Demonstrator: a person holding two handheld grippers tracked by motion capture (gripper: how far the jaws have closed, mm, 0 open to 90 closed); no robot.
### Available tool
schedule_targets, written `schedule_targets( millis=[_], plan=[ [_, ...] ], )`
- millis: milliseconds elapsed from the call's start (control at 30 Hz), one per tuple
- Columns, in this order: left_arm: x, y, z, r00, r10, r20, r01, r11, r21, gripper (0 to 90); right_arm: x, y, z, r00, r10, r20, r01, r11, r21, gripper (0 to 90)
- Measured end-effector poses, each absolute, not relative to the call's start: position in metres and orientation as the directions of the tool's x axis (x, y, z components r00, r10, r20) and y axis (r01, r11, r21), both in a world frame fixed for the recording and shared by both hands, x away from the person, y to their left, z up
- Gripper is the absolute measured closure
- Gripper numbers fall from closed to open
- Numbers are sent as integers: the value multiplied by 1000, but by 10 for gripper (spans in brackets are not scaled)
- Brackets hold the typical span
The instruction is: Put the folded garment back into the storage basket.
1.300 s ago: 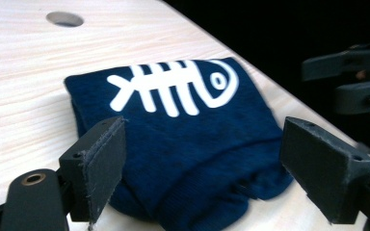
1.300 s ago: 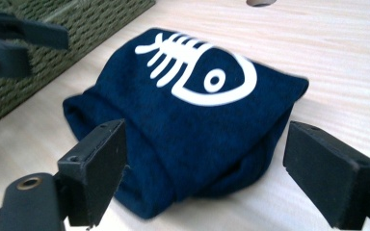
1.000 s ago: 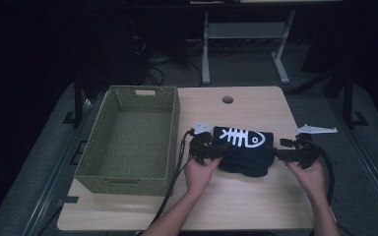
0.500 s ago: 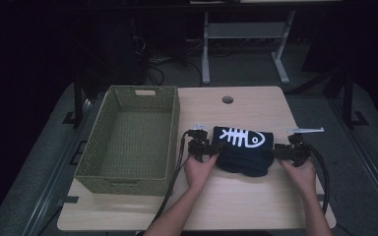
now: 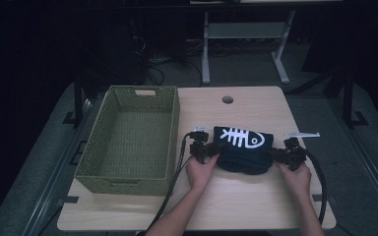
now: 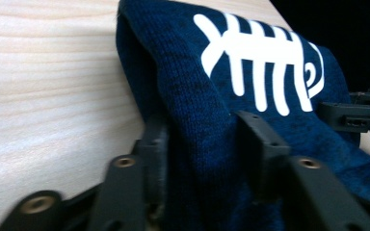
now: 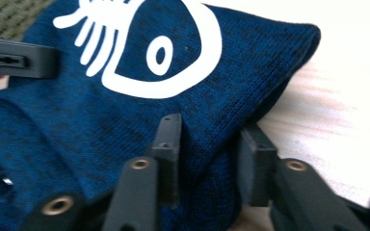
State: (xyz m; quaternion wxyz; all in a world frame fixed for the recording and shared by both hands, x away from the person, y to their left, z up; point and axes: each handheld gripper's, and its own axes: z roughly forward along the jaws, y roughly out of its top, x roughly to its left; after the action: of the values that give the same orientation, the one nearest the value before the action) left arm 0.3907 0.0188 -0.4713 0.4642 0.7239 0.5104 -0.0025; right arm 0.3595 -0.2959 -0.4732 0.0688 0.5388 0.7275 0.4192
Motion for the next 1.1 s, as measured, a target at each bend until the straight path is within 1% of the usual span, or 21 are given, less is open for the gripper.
schedule_targets(
  millis=[100, 200, 300, 433, 600, 800, 933, 1100],
  plan=[
    [390, 20, -470, 487, 728, -482, 743, -55, 667, 652, 355, -296, -471, -421, 832, 361, 722, 67, 689, 687],
    [389, 20, -468, 492, 720, -489, 746, -58, 664, 668, 353, -297, -470, -426, 821, 380, 723, 57, 689, 696],
    [387, 19, -464, 502, 709, -496, 742, -58, 668, 688, 350, -301, -466, -430, 793, 432, 728, 21, 685, 701],
    [379, 15, -455, 538, 690, -485, 721, -78, 689, 696, 347, -307, -453, -438, 779, 448, 721, 6, 693, 706],
    [372, 12, -442, 563, 647, -513, 709, -60, 703, 699, 339, -314, -435, -455, 770, 447, 696, -5, 718, 707],
    [365, 9, -414, 614, 612, -499, 666, -62, 743, 699, 329, -325, -412, -465, 750, 470, 672, -46, 739, 710],
    [363, 11, -399, 629, 594, -502, 654, -55, 755, 700, 326, -326, -397, -476, 740, 475, 662, -54, 748, 710],
    [360, 15, -383, 646, 575, -503, 639, -45, 768, 701, 325, -328, -383, -494, 702, 513, 652, -90, 753, 712]
  ],
)
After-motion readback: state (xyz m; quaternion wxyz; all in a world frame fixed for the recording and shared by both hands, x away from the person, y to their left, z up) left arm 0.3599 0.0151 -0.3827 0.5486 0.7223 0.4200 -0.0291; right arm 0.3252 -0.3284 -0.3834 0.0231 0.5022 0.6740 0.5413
